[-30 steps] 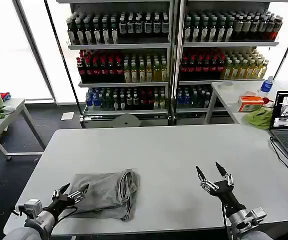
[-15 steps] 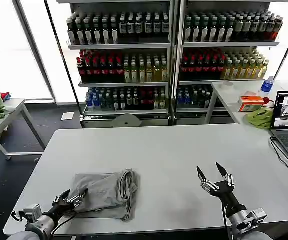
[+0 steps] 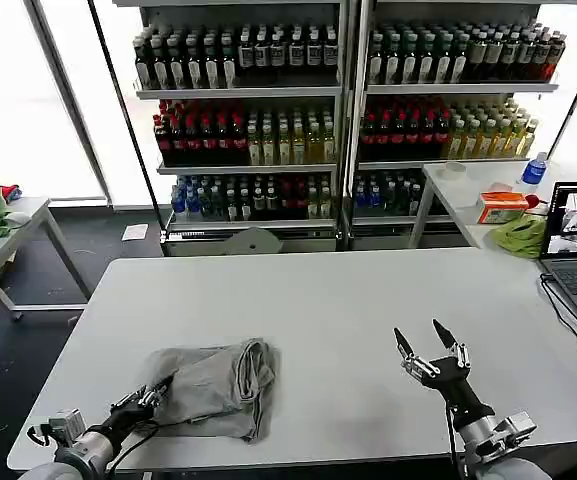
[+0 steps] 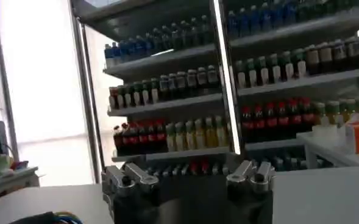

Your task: Fold and organize the clothes.

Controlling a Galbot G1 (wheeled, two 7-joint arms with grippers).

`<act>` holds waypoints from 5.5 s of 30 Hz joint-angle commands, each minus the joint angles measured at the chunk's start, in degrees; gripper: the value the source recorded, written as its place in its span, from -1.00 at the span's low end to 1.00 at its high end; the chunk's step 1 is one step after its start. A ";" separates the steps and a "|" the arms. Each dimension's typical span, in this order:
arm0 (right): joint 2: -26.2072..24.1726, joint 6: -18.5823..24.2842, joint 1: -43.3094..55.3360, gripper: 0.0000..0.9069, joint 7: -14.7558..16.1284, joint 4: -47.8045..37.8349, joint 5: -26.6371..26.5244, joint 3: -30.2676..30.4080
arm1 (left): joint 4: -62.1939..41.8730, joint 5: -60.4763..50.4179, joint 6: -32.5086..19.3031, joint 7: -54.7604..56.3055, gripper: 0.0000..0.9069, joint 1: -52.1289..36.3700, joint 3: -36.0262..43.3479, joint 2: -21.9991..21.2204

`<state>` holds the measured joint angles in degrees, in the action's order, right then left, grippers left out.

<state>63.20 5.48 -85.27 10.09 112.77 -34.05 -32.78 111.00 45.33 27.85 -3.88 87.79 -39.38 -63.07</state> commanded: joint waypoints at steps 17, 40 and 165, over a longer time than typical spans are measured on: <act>-1.15 0.23 3.13 1.00 -0.72 -1.10 -1.73 0.61 | -1.21 1.07 4.54 -4.41 -0.98 6.92 -36.15 15.95; 1.59 0.33 1.83 1.00 -1.47 -1.01 -1.52 -0.70 | 19.45 7.90 5.29 20.84 -0.98 -5.01 8.48 14.40; -3.17 -29.50 31.02 -1.00 -20.91 -11.73 -30.13 34.33 | 15.53 12.95 -1.88 13.78 1.00 -7.41 -1.84 2.33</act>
<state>64.71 -18.70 -53.02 -11.01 99.67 -67.02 6.23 126.45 58.29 26.12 9.86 80.21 -40.88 -60.99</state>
